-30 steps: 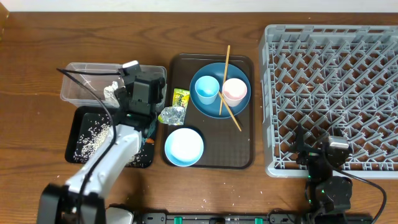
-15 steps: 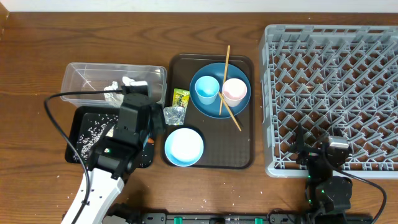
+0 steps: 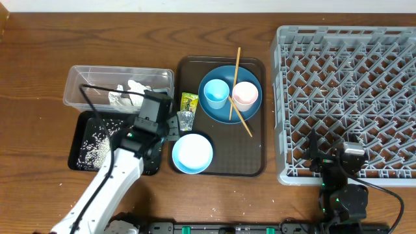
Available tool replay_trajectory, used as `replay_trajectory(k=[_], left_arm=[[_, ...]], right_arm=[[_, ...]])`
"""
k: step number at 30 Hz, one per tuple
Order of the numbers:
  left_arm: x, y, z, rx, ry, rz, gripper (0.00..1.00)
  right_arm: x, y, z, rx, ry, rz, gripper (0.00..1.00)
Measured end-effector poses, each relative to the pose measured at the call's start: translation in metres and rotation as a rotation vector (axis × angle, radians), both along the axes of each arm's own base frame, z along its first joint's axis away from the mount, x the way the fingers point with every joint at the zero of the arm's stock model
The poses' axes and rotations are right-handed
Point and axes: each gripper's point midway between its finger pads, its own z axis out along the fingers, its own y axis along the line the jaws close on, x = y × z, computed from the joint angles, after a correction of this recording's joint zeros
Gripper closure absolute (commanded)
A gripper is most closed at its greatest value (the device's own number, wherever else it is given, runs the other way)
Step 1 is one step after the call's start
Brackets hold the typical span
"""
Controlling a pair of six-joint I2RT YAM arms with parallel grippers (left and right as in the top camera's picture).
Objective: Sort waste into correct bins and load items into the dishwasher rack
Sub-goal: 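Move the left gripper to the green Pandan wrapper and foil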
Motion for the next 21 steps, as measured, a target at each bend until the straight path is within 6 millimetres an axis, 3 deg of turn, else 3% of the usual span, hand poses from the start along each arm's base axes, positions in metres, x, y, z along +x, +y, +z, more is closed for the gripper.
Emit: replay_trajectory(k=[21], left_arm=[[0.02, -0.007, -0.045, 0.019, 0.063, -0.003, 0.54]], right_arm=[[0.0, 0.0, 0.0, 0.0, 0.0, 0.0, 0.01]])
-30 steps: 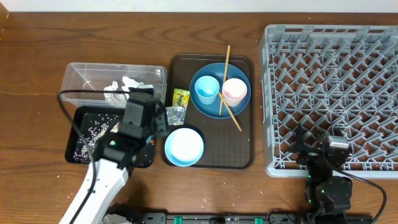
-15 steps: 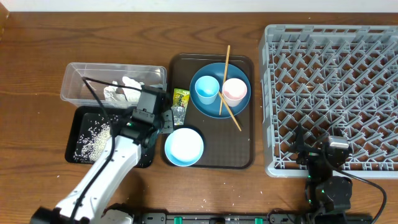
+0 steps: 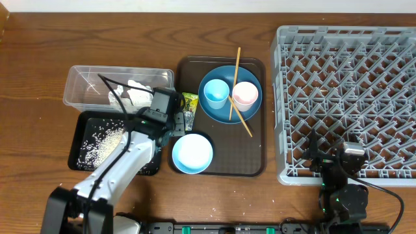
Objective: Sort waste into correct bins and load items into the dishwasher rack
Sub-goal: 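Move the left gripper to the green Pandan wrapper and foil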
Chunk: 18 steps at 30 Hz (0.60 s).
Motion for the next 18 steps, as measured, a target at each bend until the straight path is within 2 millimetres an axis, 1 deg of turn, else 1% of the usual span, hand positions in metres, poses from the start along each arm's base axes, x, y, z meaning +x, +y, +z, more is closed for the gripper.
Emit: replay_trajectory(k=[3, 8, 9, 10, 11, 18], left_arm=[[0.0023, -0.0008, -0.0057, 0.005, 0.005, -0.006, 0.54], [0.005, -0.0017, -0.0051, 0.005, -0.005, -0.013, 0.54], [0.005, -0.0017, -0.0051, 0.005, -0.005, -0.013, 0.53], [0.005, -0.0017, -0.0051, 0.006, -0.006, -0.014, 0.49], [0.005, -0.0017, -0.0051, 0.008, -0.006, -0.017, 0.48], [0.0069, -0.0022, -0.004, 0.008, -0.015, -0.021, 0.43]], right_arm=[[0.0, 0.0, 0.0, 0.0, 0.0, 0.0, 0.01], [0.0, 0.0, 0.0, 0.0, 0.0, 0.0, 0.01], [0.0, 0.0, 0.0, 0.0, 0.0, 0.0, 0.01], [0.0, 0.0, 0.0, 0.0, 0.0, 0.0, 0.01], [0.0, 0.0, 0.0, 0.0, 0.0, 0.0, 0.02], [0.0, 0.0, 0.0, 0.0, 0.0, 0.0, 0.01]])
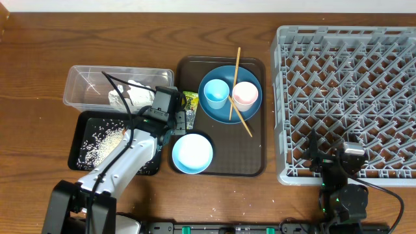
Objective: Sort waste into correct bins and load items into the dishwasher rack
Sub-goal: 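Move the left gripper to the green Pandan wrapper and foil, then grasp the Pandan wrapper with foil and lift it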
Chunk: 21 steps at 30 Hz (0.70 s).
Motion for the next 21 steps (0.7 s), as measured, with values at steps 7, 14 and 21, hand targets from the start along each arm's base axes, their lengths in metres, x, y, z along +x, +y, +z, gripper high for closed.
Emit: replay_trajectory(k=[7, 14, 21], left_arm=[[0.002, 0.0, 0.001, -0.001, -0.008, 0.001, 0.43], [0.003, 0.003, 0.001, 0.015, -0.014, 0.011, 0.43], [0.004, 0.003, -0.011, 0.024, 0.009, 0.011, 0.44]], right_arm=[[0.0, 0.0, 0.0, 0.0, 0.0, 0.0, 0.01], [0.0, 0.0, 0.0, 0.0, 0.0, 0.0, 0.01], [0.0, 0.0, 0.0, 0.0, 0.0, 0.0, 0.01]])
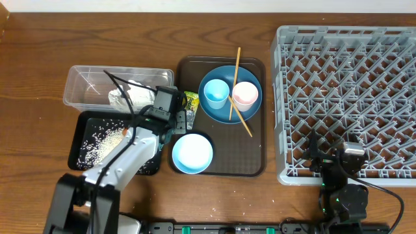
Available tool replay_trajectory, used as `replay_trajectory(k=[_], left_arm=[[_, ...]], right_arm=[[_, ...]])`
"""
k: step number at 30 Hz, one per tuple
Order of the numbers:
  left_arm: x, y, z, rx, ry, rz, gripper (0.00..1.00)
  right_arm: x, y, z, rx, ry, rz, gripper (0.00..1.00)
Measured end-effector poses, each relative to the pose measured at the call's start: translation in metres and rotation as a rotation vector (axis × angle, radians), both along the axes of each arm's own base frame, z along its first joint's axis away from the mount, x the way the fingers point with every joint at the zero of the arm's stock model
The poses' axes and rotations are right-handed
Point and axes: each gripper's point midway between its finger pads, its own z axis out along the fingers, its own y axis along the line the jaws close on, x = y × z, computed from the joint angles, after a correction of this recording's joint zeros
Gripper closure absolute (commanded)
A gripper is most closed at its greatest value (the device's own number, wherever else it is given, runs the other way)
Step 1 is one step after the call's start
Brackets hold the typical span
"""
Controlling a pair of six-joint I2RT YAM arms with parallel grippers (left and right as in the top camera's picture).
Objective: Sort waste into correct bins and load items into the dishwasher rack
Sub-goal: 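Grasp the Pandan wrapper with foil and lift it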
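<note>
A green-and-yellow wrapper (189, 101) with a silvery end lies on the left side of the brown tray (250, 162). My left gripper (181, 121) hovers at the tray's left edge, fingers apparently open beside the wrapper's silvery end. On the tray sit a blue plate (218, 116) holding a blue cup (216, 93), a pink cup (245, 95) and wooden chopsticks (235, 78). A blue bowl (192, 153) sits at the tray's front left. The grey dishwasher rack (351, 97) fills the right side. My right gripper (314, 153) rests folded at the rack's front edge, looking shut.
A clear plastic bin (84, 81) holding white crumpled waste (133, 97) stands left of the tray. In front of it is a black bin (97, 140) scattered with rice grains. The left arm's forearm crosses over the black bin's right end.
The left gripper stays at the tray's left edge beside the wrapper, and only the forearm has shifted slightly. The wrapper and the right arm have not moved.
First my left gripper was over the black bin's right end, short of the tray. Later it was farther back and right, at the tray's edge next to the wrapper. It has held there since, while the dishes and right arm stayed put.
</note>
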Motion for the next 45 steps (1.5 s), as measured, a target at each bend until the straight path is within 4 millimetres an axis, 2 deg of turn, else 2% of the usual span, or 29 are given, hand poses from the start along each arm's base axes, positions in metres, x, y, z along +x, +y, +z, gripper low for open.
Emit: replay_trajectory(k=[7, 12, 16, 26, 30, 34, 41, 45], left_arm=[[-0.001, 0.0, -0.004, 0.002, 0.011, 0.0, 0.66], [-0.003, 0.0, 0.009, -0.009, -0.009, 0.001, 0.93], [-0.003, 0.0, 0.018, -0.014, -0.034, -0.004, 0.94], [-0.003, 0.0, 0.018, -0.014, -0.032, -0.005, 0.94], [-0.01, 0.002, 0.022, -0.013, -0.021, -0.006, 0.94], [-0.01, 0.001, 0.055, -0.052, -0.111, -0.01, 0.94], [-0.009, 0.002, 0.159, -0.159, -0.447, -0.004, 0.94], [-0.014, 0.019, 0.188, -0.133, -0.549, 0.057, 0.94]], right_arm=[[0.0, 0.0, 0.0, 0.0, 0.0, 0.0, 0.01], [0.0, 0.0, 0.0, 0.0, 0.0, 0.0, 0.01], [0.0, 0.0, 0.0, 0.0, 0.0, 0.0, 0.01], [0.0, 0.0, 0.0, 0.0, 0.0, 0.0, 0.01], [0.0, 0.0, 0.0, 0.0, 0.0, 0.0, 0.01], [0.0, 0.0, 0.0, 0.0, 0.0, 0.0, 0.01], [0.0, 0.0, 0.0, 0.0, 0.0, 0.0, 0.01], [0.0, 0.0, 0.0, 0.0, 0.0, 0.0, 0.01]])
